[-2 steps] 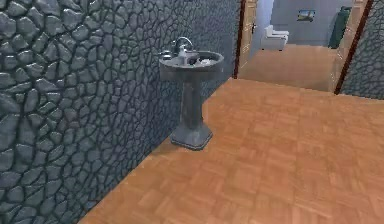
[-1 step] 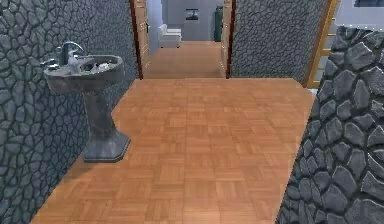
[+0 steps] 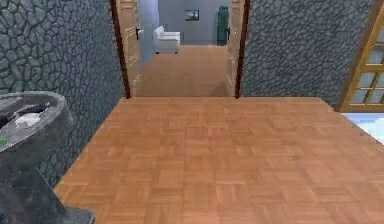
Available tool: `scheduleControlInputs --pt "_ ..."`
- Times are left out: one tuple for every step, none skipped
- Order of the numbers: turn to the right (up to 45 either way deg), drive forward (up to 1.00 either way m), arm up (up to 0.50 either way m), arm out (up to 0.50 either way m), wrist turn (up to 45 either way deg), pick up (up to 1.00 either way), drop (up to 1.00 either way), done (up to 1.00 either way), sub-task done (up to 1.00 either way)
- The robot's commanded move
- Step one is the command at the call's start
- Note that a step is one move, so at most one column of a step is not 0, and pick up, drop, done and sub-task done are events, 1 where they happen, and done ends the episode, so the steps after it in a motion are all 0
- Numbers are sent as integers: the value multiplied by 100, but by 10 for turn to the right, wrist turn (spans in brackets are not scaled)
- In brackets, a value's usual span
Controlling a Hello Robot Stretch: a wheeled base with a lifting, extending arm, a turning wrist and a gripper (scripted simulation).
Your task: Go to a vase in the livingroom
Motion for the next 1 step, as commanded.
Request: scheduleControlInputs --pt "30 0 0 0 0 0 0 0 0"
